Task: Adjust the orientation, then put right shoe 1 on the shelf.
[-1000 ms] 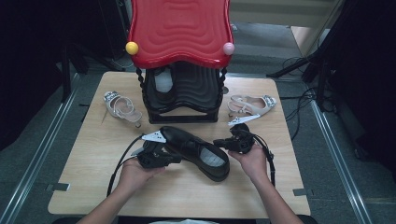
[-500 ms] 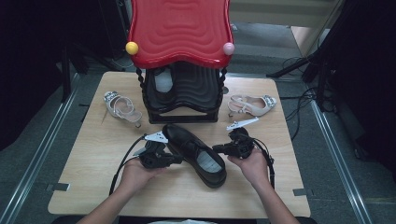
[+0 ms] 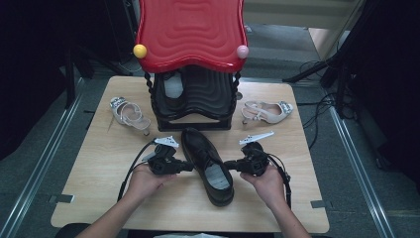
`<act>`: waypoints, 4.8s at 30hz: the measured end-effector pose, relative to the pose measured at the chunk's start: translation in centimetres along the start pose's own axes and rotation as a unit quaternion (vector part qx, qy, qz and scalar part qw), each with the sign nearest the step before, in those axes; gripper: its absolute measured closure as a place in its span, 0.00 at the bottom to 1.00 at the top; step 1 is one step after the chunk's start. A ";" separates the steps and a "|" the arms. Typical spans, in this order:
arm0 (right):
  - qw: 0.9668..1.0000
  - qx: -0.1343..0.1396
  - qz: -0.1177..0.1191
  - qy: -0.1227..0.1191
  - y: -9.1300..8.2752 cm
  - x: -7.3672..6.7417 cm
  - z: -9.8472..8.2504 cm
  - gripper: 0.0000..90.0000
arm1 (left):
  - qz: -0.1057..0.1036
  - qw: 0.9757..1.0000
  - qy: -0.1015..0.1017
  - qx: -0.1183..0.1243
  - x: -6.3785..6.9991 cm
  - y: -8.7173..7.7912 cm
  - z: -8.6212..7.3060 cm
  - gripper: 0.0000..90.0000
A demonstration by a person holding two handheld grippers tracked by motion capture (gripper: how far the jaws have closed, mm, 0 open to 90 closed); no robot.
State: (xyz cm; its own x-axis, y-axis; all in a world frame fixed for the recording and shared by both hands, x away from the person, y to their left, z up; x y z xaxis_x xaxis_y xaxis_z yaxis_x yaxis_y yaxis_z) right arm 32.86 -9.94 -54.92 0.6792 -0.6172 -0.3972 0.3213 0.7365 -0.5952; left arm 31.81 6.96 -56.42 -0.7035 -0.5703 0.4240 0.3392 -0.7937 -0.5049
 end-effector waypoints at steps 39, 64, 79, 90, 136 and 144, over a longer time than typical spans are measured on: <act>0.999 0.017 0.018 0.030 -3.0 -4.4 1.8 0.76 | -0.069 0.998 0.010 0.011 1.0 -5.2 6.2 0.92; 0.997 -0.073 0.023 0.017 2.7 -7.8 1.1 0.61 | -0.056 0.994 0.076 0.047 2.3 -8.1 14.9 0.58; 0.991 -0.119 -0.053 -0.018 6.1 -7.4 -0.7 0.66 | -0.034 0.994 0.087 0.063 1.9 -9.5 19.0 0.85; 0.991 -0.121 -0.052 -0.007 5.3 -6.8 -0.4 0.87 | -0.006 0.991 0.107 0.084 1.6 -11.1 23.7 0.99; 1.000 -0.024 0.014 0.006 -6.6 -7.6 7.8 0.96 | 0.066 0.989 0.105 0.082 -1.4 -9.7 31.4 0.98; 1.000 0.006 -0.005 -0.004 -7.0 -7.2 11.2 0.96 | 0.068 0.988 0.113 0.086 -1.5 -9.7 31.2 1.00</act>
State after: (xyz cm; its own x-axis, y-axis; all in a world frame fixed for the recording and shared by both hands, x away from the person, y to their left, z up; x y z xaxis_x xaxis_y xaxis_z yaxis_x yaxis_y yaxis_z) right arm 33.17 -7.54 -40.07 0.6819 -0.6215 -0.3856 0.3353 0.7342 -0.5904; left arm 49.09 8.92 -28.69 -0.7593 -0.6274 0.1728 0.5273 -0.7488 -0.4016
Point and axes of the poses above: each handheld gripper's, and its own axes: y roughly forward along the jaws, z roughly out of its top, x roughly to its right, the point moved 9 cm from there along y, roughly forward along the jaws, and after that the axes turned 11 degrees about x, right-handed, at the moved point
